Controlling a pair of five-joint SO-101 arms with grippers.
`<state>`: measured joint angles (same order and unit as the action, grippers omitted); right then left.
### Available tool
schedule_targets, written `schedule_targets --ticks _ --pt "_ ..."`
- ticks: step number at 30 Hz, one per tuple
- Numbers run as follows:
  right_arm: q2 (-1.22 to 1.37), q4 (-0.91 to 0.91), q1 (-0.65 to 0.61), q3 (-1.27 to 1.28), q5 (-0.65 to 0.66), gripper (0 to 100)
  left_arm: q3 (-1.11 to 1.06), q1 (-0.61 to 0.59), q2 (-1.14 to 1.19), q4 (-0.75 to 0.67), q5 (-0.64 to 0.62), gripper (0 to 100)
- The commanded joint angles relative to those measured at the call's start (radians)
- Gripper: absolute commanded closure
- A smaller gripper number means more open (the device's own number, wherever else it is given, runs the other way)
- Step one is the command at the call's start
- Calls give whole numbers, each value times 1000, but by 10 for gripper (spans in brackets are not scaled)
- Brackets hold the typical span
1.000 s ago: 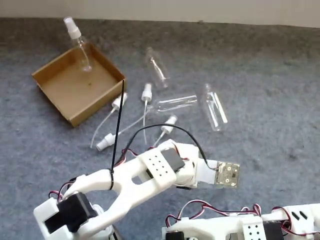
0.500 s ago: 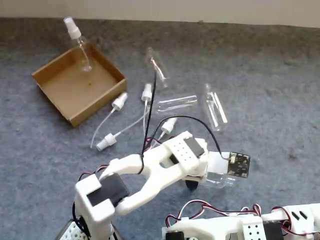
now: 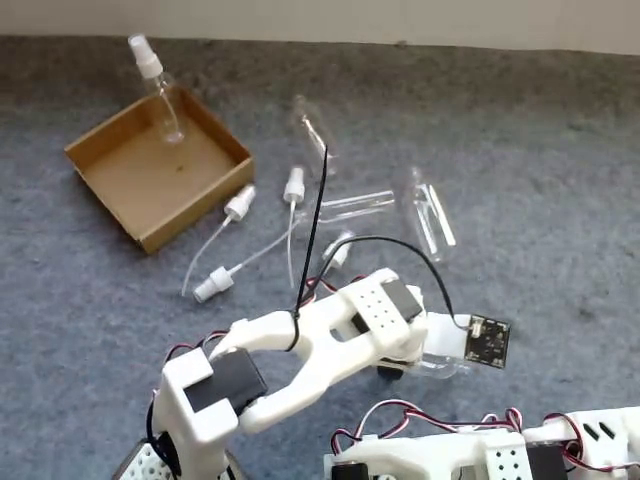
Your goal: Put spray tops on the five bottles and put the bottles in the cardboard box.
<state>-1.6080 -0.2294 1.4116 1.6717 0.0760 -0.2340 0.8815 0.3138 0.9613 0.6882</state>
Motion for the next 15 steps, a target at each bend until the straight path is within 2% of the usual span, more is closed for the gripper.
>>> schedule_targets --ticks 1,5,15 --pt "-12 -2 13 105 9 993 77 2 -50 87 0 893" --pt "-12 -2 8 105 9 993 93 -31 -162 213 0 893" --pt "-12 -2 7 105 9 993 85 -249 -473 522 0 895"
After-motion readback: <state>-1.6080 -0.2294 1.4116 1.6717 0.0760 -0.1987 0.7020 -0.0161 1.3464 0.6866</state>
